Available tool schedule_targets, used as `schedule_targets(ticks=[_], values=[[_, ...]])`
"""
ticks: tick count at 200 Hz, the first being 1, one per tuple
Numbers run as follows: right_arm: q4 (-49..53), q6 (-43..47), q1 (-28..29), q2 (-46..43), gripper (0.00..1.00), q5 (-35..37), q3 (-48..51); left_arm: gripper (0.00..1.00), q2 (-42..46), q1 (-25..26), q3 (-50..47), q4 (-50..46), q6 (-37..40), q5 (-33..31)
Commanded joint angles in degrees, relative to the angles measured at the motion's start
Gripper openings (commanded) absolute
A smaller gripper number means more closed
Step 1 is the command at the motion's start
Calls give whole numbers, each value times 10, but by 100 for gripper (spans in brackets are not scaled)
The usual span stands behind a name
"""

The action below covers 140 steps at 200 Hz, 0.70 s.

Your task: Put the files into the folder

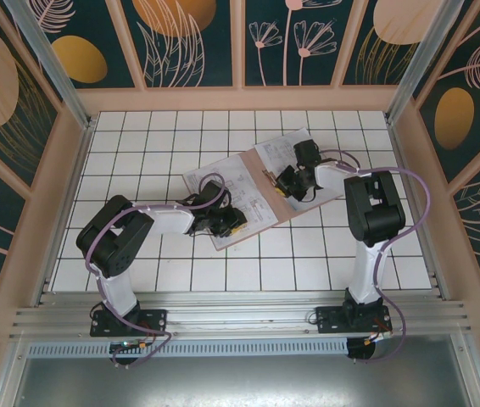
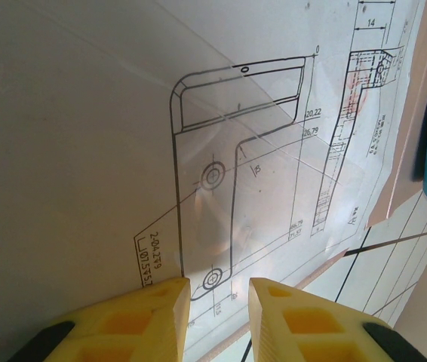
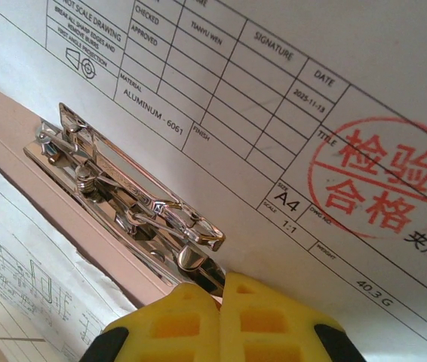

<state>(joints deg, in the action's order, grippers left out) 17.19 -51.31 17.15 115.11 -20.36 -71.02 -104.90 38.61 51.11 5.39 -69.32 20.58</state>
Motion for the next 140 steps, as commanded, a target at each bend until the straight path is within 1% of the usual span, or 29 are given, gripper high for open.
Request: schedule_targets(ticks=[1,25,62,85,111,120,140], values=[[154,-23,-5,113,0,171,48,29,-1,-7,-23,-79,-6,-19],[131,-57,-2,114,0,118,66,29,0,-8,-26,-75,-9,-19],[135,-91,10,121,0,120,72,29,4,-9,-40,-64,-16,-18],[147,-115,13,128,0,139,92,29,6,-14,-51,-54,-22,-17],[101,-146,12,113,0,109,139,29,10,-17,-56,-50,-25,-18],[102,-136,11,112,0,107,129,29,9,-16,-56,-49,-26,-17],[144,-104,11,103,0,141,74,29,8,-18,-57,-49,-25,-17]])
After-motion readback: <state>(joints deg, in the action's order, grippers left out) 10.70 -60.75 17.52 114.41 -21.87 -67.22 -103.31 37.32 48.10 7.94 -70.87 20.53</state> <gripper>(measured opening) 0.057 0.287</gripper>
